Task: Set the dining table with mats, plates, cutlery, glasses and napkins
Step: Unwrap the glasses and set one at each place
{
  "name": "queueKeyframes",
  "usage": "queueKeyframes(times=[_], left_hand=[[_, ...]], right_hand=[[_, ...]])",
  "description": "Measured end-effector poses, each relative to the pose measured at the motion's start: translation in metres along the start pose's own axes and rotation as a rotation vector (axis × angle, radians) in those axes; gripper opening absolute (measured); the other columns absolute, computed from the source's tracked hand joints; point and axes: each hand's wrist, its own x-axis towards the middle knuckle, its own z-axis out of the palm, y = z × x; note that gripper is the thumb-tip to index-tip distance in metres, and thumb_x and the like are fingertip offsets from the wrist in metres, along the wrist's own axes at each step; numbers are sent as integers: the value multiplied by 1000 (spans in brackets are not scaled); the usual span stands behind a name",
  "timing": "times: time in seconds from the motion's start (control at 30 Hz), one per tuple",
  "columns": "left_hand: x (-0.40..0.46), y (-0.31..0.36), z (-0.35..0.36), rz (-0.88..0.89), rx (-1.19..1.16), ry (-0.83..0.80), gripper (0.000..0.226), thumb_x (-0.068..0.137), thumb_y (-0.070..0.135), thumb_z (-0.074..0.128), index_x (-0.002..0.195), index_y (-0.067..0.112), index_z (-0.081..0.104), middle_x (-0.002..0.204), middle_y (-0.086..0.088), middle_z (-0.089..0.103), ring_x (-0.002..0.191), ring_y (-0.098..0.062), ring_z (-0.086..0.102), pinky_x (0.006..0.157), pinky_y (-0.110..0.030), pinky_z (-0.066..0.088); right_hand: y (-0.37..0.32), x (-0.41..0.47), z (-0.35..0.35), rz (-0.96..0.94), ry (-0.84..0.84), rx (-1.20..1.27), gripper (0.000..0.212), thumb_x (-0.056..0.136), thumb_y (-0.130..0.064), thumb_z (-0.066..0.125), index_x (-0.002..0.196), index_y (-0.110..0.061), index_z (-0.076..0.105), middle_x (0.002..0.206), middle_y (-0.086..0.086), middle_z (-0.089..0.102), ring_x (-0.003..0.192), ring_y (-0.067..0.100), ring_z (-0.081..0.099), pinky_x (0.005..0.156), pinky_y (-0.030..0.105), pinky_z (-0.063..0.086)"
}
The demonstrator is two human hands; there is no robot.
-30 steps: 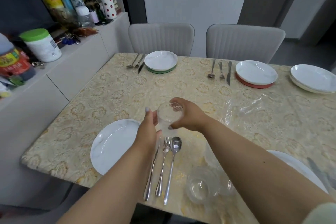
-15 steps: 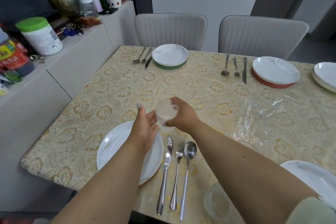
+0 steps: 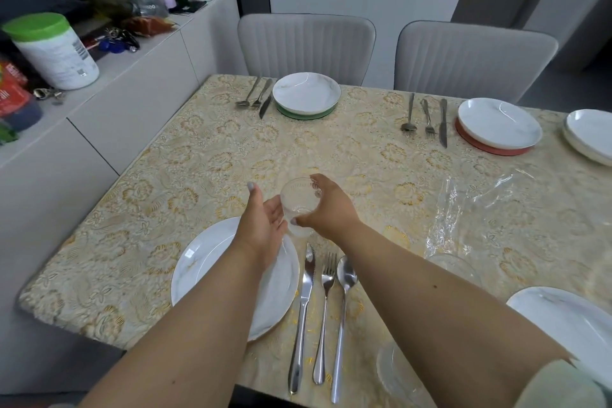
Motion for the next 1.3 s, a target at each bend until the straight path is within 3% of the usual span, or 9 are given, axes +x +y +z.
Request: queueKeyframes(times=[0.6,0.73,0.83,0.97,1.03,1.1,1.13,1.2,1.3], left_hand=[[3,-3,2,15,31,32,81,95,67,15,136,8,52,138,-5,56,131,-14,47,117,-35,29],[-13,4,14,103,120,251,68,99,60,22,148,15,37,153,0,36,142,-18,32,116,-37,22],[-31,15,38,311,181,371,49,102,46,30,136,20,53,142,4,50,124,-15,48,104,-32,33],[-55,5,79,455,283,337,40,103,33,34,114,14,67,115,2,66,110,-10,59,98,-28,41],[-57,-8,94,338,357,278,35,102,33,38,89,19,67,93,2,68,93,-14,63,86,-29,45],[-58,-22,106,85,371,165,37,102,35,40,75,16,58,74,-1,59,72,-18,56,65,-27,43],[-61,-29,112,-52,365,107,38,102,37,40,78,12,56,74,-5,55,68,-19,52,56,-24,43],[-72,-44,122,-230,427,-14,48,101,47,36,102,5,58,90,-13,57,76,-23,55,48,-21,45],[-80,-67,132,-324,576,-106,74,95,65,27,130,5,53,121,-15,59,98,-27,62,67,-29,40]], right_hand=[[-2,-3,3,53,-4,-4,104,63,-29,88,147,-18,28,146,2,42,131,20,45,99,32,43],[-3,-7,-18,51,-53,-30,119,62,-43,87,153,-18,14,153,3,33,138,22,35,108,36,34],[-4,-18,-50,29,37,18,105,67,-52,80,150,-19,25,148,0,41,134,17,41,104,32,36],[9,-42,-104,44,114,33,64,79,-51,70,131,-19,53,127,-2,59,116,14,55,92,28,43],[22,-58,-131,91,118,26,50,81,-49,69,119,-18,60,116,-1,63,103,15,60,87,32,49],[37,-79,-154,152,123,-35,43,85,-49,65,114,-16,62,110,2,65,91,15,59,81,30,48],[44,-91,-163,194,126,-75,44,86,-50,63,114,-16,61,110,3,65,90,15,58,80,28,45],[58,-115,-173,301,95,-134,56,83,-56,63,122,-17,55,115,4,63,94,15,56,81,28,42],[70,-143,-164,425,-57,-161,85,72,-58,73,139,-18,40,129,6,56,109,20,56,87,28,42]])
